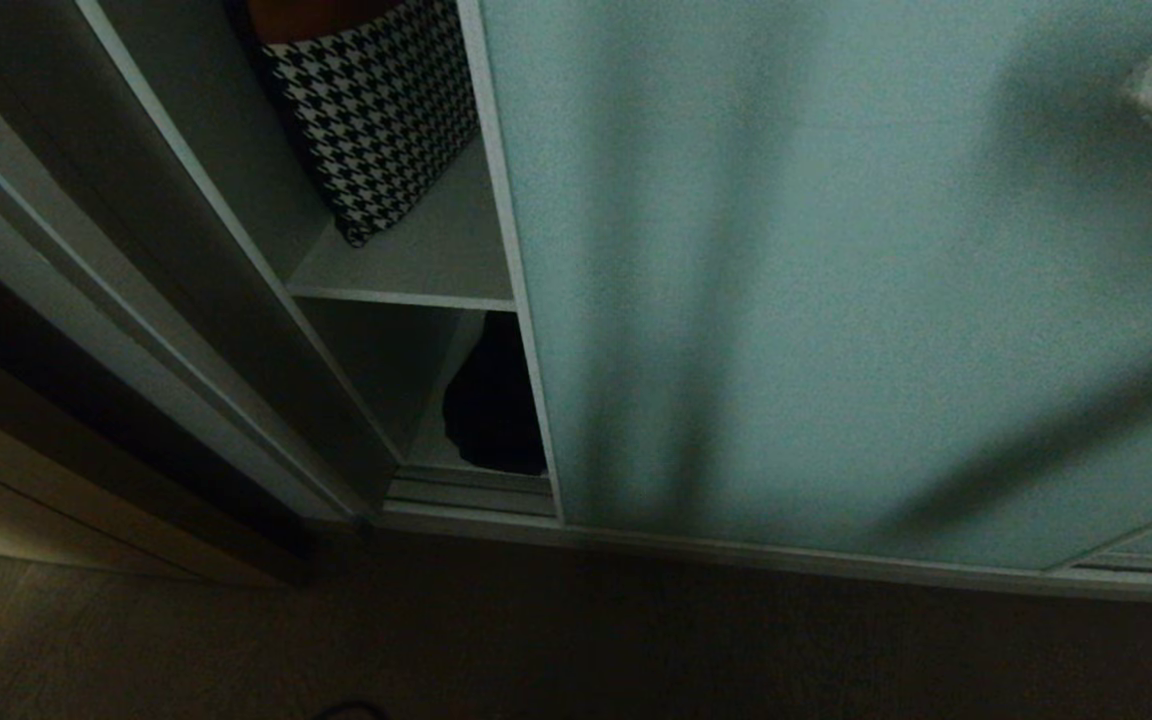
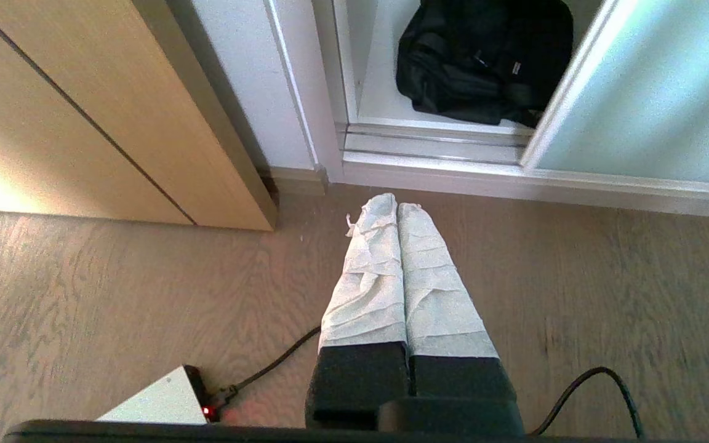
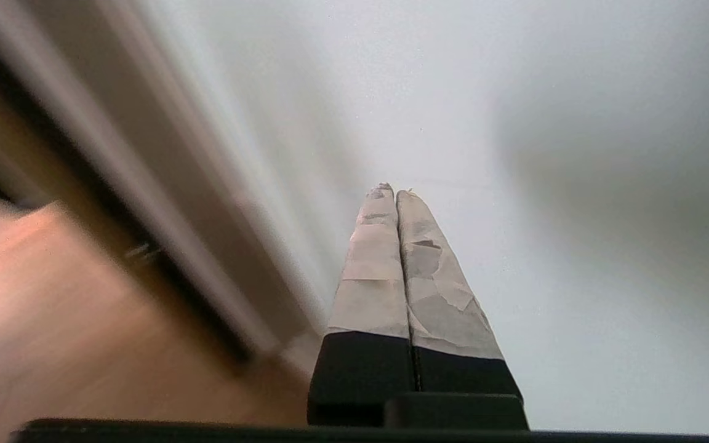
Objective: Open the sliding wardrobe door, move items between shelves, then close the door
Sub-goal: Close the door
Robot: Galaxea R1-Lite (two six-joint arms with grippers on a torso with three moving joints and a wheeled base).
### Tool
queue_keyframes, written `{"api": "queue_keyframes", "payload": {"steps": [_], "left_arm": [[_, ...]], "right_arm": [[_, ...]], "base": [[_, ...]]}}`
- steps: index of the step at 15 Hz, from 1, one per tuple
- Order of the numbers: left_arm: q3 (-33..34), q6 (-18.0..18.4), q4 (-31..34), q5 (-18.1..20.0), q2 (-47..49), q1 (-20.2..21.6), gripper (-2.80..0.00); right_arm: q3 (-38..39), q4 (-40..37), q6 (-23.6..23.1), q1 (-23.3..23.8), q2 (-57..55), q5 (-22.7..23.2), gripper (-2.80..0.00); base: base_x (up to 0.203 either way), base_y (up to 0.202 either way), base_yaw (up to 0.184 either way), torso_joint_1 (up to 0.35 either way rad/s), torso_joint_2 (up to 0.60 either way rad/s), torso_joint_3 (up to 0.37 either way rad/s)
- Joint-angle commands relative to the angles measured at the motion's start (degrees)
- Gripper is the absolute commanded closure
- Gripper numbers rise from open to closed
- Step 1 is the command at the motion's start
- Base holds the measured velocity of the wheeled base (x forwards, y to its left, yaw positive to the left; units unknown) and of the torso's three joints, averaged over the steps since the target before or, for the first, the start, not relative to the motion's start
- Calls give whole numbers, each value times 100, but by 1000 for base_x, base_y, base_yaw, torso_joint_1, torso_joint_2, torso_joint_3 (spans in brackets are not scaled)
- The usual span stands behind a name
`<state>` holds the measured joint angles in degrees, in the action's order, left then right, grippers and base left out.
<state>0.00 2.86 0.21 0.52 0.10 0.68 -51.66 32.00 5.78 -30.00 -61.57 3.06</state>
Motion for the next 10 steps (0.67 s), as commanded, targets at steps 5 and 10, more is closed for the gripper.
{"api": "queue_keyframes", "payload": {"steps": [5, 10], "left_arm": [[0, 4, -3, 0, 8, 2, 0], [0, 4, -3, 0, 8, 2, 0]], "right_arm": [[422, 43, 223, 2073, 650, -15, 0], [324, -111, 1215, 4401, 762, -25, 0]], "base": [[0, 0, 0, 0, 0, 0], [0, 0, 0, 0, 0, 0]]}}
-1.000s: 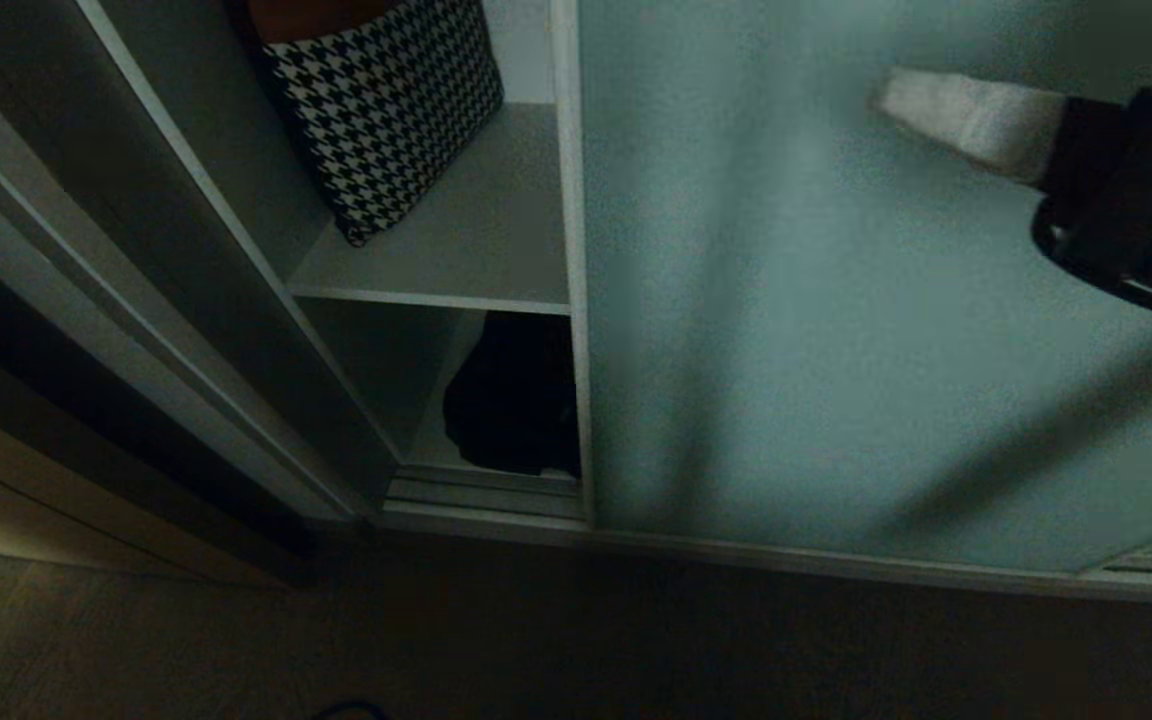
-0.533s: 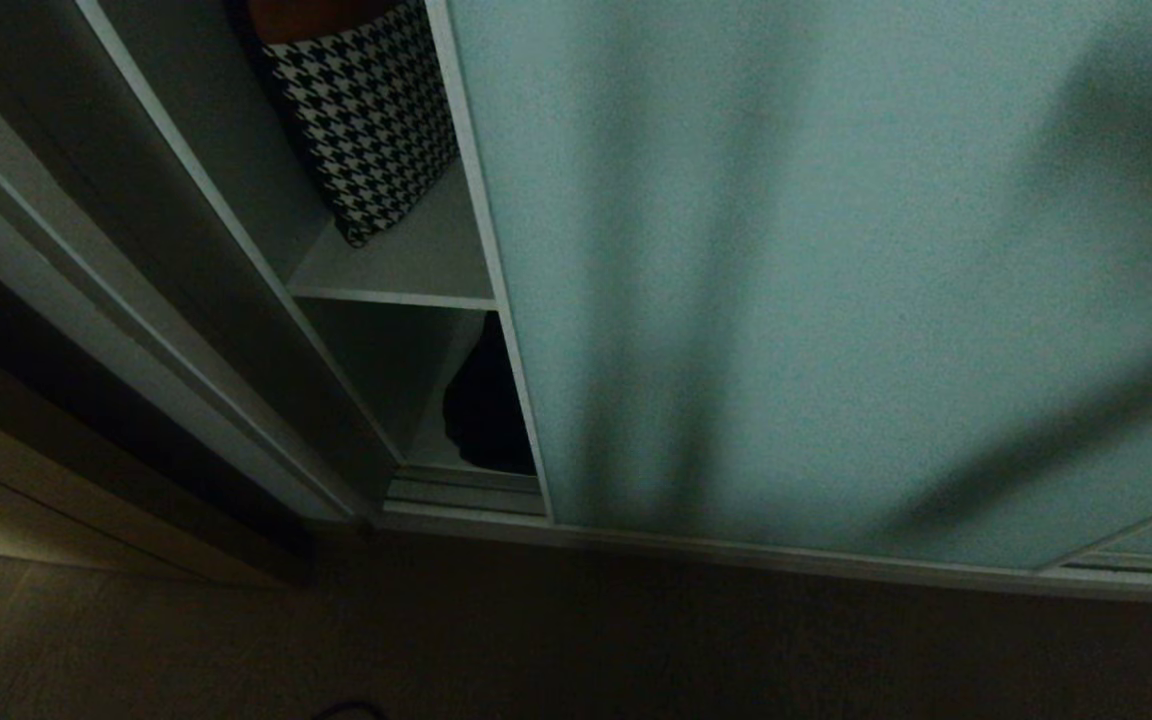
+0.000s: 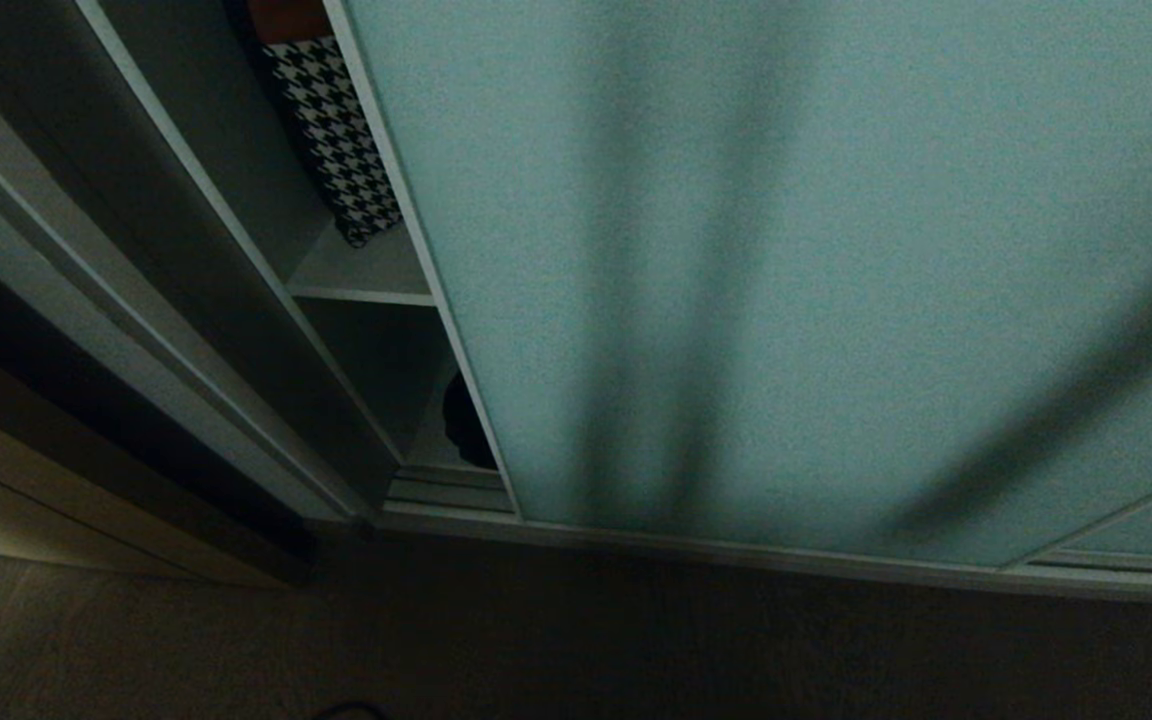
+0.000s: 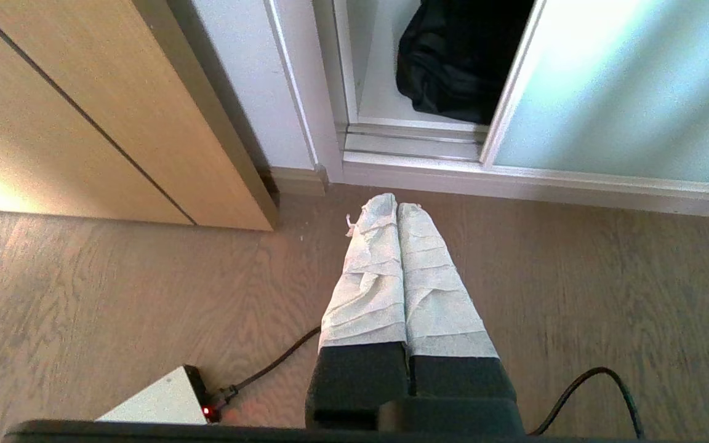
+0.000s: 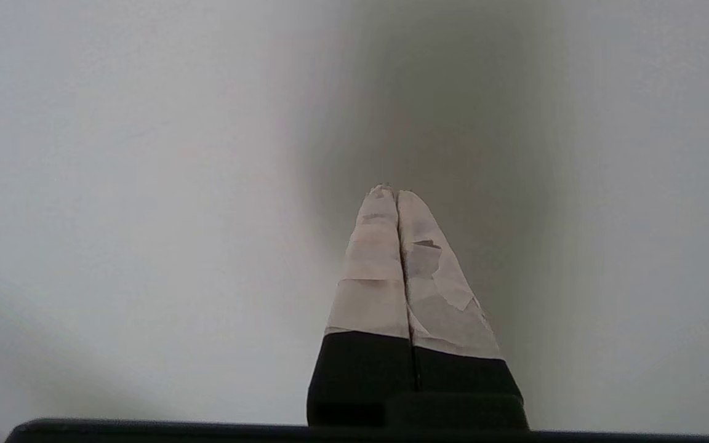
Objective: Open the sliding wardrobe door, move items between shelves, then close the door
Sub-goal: Close the door
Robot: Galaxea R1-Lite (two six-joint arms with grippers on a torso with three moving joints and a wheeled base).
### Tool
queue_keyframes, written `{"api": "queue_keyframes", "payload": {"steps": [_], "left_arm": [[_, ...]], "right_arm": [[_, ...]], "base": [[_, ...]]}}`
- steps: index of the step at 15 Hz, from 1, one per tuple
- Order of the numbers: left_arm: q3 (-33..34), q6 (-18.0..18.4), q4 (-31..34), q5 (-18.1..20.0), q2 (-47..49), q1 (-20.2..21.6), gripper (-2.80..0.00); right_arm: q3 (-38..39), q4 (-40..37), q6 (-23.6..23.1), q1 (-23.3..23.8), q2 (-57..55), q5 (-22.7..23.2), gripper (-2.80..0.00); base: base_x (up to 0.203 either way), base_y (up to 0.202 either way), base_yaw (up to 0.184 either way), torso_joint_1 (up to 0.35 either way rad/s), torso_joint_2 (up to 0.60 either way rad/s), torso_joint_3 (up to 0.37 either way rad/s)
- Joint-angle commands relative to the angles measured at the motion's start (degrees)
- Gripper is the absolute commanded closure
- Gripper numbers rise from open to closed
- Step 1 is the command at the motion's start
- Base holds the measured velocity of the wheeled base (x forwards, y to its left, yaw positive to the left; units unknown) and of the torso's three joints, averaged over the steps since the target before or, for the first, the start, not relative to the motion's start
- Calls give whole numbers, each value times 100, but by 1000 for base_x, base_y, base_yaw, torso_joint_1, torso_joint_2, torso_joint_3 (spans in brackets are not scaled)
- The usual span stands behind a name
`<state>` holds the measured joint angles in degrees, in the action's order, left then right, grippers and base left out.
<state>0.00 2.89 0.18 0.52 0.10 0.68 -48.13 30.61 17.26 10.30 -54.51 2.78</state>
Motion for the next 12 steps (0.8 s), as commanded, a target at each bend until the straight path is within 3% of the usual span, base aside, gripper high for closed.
{"api": "queue_keyframes", "payload": {"steps": [1, 7, 10, 12], "left_arm": [[0, 1, -1, 0, 8, 8, 0], [0, 1, -1, 0, 8, 2, 0], [0, 1, -1, 0, 8, 2, 0], [0, 1, -1, 0, 8, 10, 0]], "right_arm": [[-139, -83, 392, 881, 89, 0, 0], [-1164, -776, 1769, 3951, -446, 72, 0], [-1846, -890, 2078, 4976, -1294, 292, 0], [-2226, -876, 2129, 5300, -1832, 622, 0]], "base": [[0, 0, 0, 0, 0, 0], [0, 0, 0, 0, 0, 0], [0, 0, 0, 0, 0, 0], [0, 0, 0, 0, 0, 0]]}}
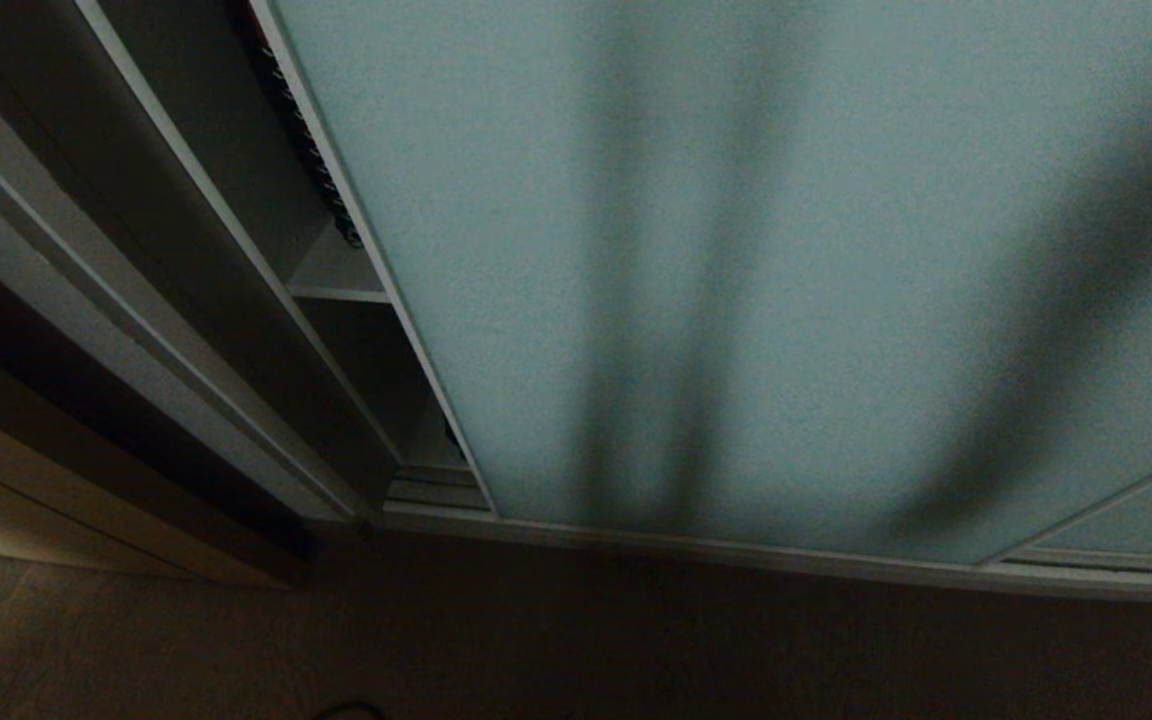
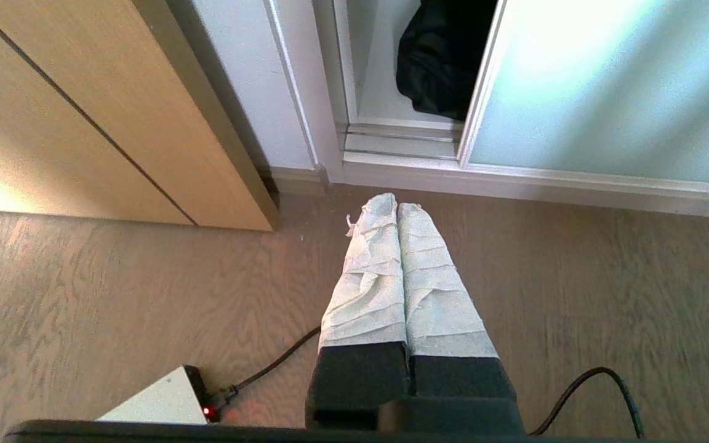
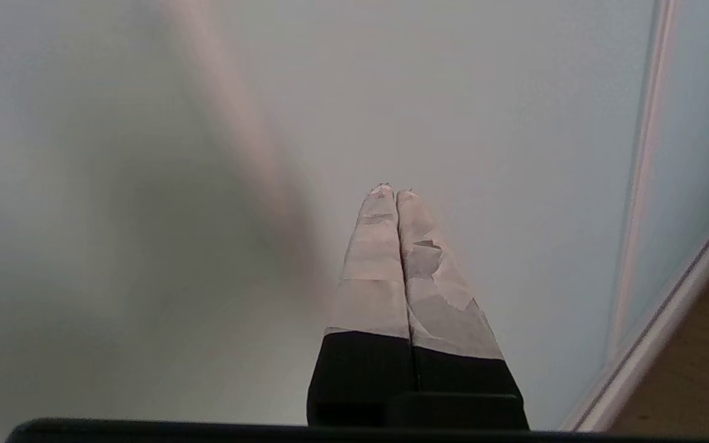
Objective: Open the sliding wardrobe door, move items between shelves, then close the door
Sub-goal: Close the door
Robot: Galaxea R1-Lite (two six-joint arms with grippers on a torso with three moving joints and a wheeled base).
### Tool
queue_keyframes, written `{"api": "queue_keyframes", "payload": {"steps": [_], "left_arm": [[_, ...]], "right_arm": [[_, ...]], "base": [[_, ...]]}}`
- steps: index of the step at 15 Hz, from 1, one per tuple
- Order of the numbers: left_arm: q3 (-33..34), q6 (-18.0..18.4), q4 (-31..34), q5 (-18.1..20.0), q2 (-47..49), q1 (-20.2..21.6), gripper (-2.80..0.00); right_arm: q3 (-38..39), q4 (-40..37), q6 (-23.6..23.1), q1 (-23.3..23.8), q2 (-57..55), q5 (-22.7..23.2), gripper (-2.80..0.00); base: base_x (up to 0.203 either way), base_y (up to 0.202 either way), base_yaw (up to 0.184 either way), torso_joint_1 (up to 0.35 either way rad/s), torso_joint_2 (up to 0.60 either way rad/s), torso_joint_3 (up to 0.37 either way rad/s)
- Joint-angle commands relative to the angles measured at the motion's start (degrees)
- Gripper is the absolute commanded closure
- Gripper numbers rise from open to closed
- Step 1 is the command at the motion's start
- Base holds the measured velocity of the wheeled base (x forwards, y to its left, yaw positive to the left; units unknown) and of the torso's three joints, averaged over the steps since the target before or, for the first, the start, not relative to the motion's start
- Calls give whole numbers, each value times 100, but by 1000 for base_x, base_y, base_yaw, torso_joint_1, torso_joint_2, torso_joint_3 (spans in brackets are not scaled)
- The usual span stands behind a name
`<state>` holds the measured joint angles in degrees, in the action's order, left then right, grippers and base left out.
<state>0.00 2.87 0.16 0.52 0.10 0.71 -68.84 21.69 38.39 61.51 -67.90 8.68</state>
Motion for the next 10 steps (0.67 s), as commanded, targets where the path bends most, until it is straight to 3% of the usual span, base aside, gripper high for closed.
{"api": "queue_keyframes", "payload": {"steps": [1, 5, 7, 10], "left_arm": [[0, 3, 2, 0, 8, 0, 0], [0, 3, 2, 0, 8, 0, 0], [0, 3, 2, 0, 8, 4, 0], [0, 3, 2, 0, 8, 0, 0]], "right_arm": [[-360, 22, 26, 267, -788, 222, 0], [-1480, 40, 202, 359, -2034, 955, 0], [-2215, 33, 759, 368, -2624, 1389, 0], [-2805, -18, 1589, 462, -3121, 2530, 0]], "base": [[0, 0, 0, 0, 0, 0], [0, 0, 0, 0, 0, 0], [0, 0, 0, 0, 0, 0], [0, 0, 0, 0, 0, 0]]}}
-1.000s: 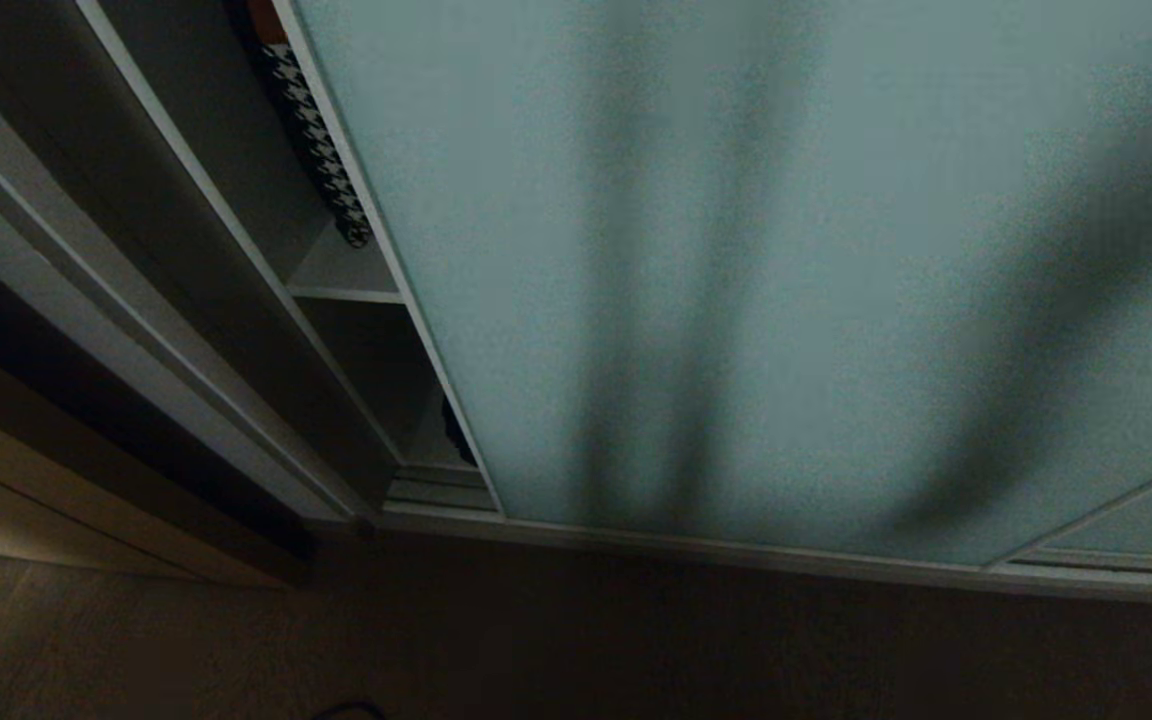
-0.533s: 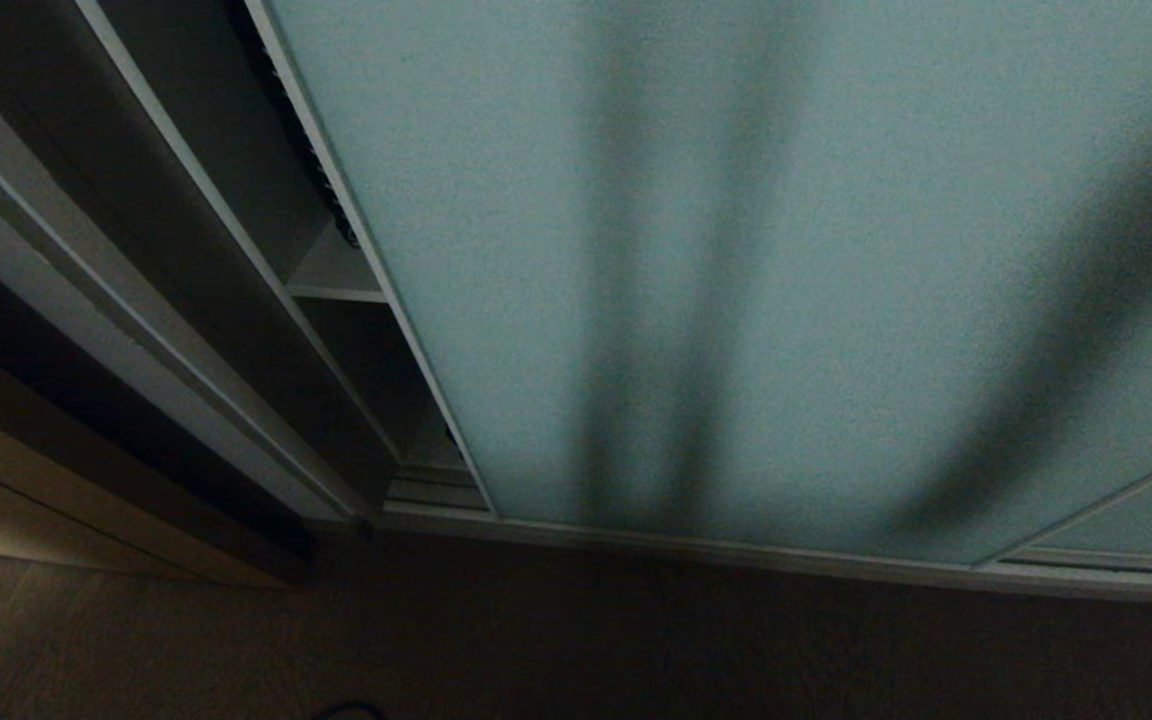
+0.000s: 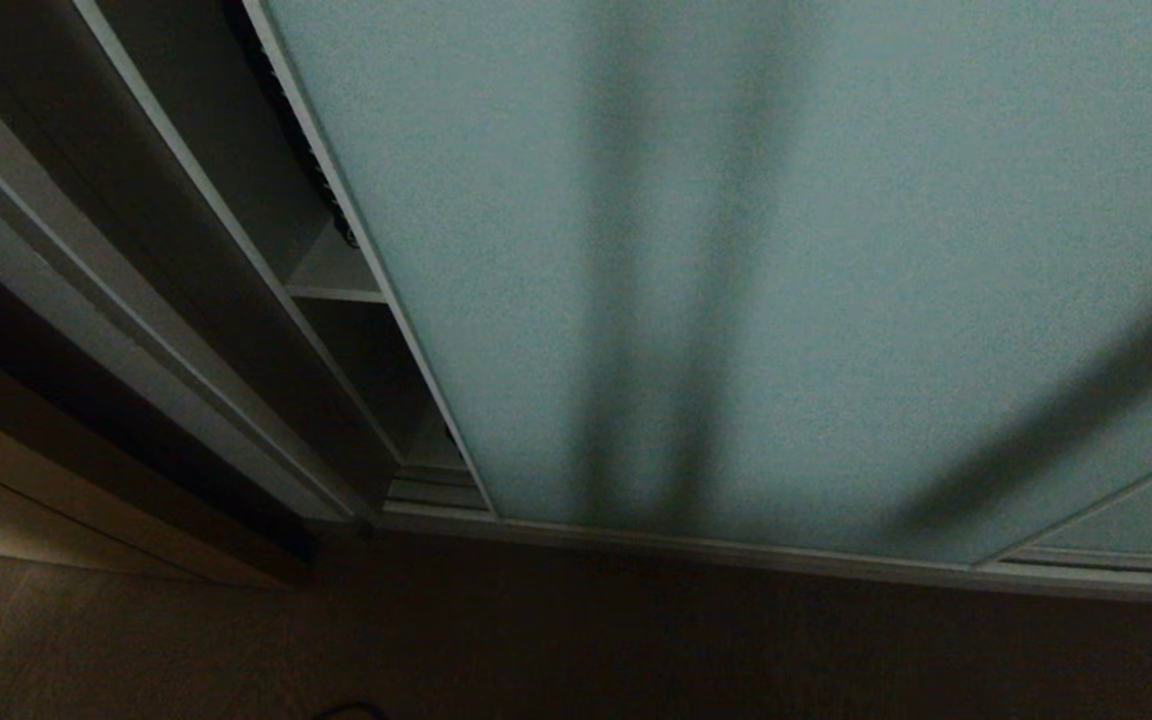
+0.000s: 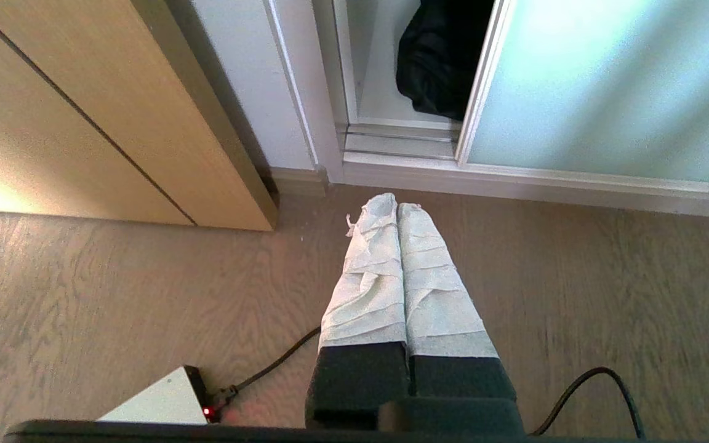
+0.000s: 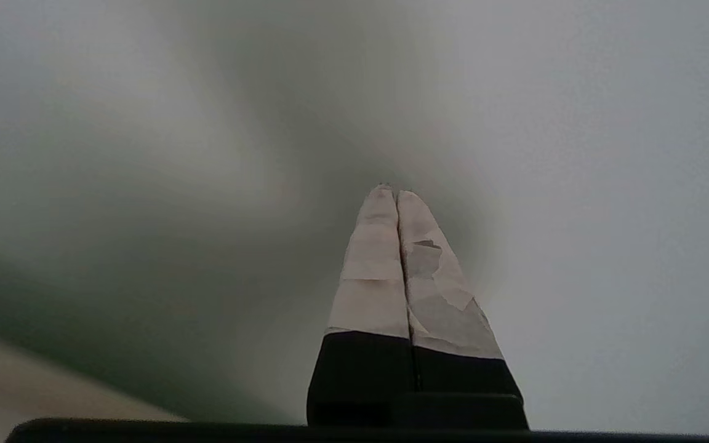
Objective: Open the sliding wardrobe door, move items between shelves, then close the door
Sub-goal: Close the door
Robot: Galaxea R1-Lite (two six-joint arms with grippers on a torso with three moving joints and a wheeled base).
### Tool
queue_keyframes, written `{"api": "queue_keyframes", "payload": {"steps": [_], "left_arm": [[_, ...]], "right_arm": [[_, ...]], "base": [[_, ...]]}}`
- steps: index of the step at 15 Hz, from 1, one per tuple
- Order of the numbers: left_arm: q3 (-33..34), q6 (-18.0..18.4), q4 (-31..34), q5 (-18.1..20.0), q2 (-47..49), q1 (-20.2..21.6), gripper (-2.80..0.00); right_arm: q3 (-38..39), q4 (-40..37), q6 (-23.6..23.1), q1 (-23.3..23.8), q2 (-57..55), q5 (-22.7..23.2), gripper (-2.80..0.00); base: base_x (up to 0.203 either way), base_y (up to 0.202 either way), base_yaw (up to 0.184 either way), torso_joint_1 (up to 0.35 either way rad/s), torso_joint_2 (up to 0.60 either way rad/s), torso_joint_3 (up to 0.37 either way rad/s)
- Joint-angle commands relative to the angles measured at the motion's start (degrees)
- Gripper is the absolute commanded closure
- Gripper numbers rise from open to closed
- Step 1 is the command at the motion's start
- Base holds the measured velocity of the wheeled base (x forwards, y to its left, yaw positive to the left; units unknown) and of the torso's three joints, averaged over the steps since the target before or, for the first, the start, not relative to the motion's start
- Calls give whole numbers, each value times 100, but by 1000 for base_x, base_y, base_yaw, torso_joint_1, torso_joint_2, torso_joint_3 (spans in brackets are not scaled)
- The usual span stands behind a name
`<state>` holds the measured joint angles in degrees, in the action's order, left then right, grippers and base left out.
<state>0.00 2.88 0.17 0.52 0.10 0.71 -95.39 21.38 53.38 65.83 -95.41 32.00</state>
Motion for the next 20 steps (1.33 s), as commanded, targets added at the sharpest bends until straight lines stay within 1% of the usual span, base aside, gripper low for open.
{"api": "queue_keyframes", "payload": {"steps": [1, 3, 7, 12, 17, 20], "left_arm": [[0, 2, 1, 0, 8, 8, 0], [0, 2, 1, 0, 8, 0, 0], [0, 2, 1, 0, 8, 0, 0], [0, 2, 1, 0, 8, 0, 0], [0, 2, 1, 0, 8, 0, 0], [0, 2, 1, 0, 8, 0, 0]], "right_arm": [[-211, -1, 283, 42, -440, 377, 0], [-156, -20, 487, 44, -469, 421, 0], [-43, -23, 735, -107, -416, 430, 0], [26, 22, 726, -559, -464, 368, 0], [364, 38, 700, -889, -122, 373, 0], [542, 50, 691, -1011, 18, 371, 0]], "base": [[0, 0, 0, 0, 0, 0], [0, 0, 0, 0, 0, 0], [0, 0, 0, 0, 0, 0], [0, 0, 0, 0, 0, 0], [0, 0, 0, 0, 0, 0], [0, 0, 0, 0, 0, 0]]}}
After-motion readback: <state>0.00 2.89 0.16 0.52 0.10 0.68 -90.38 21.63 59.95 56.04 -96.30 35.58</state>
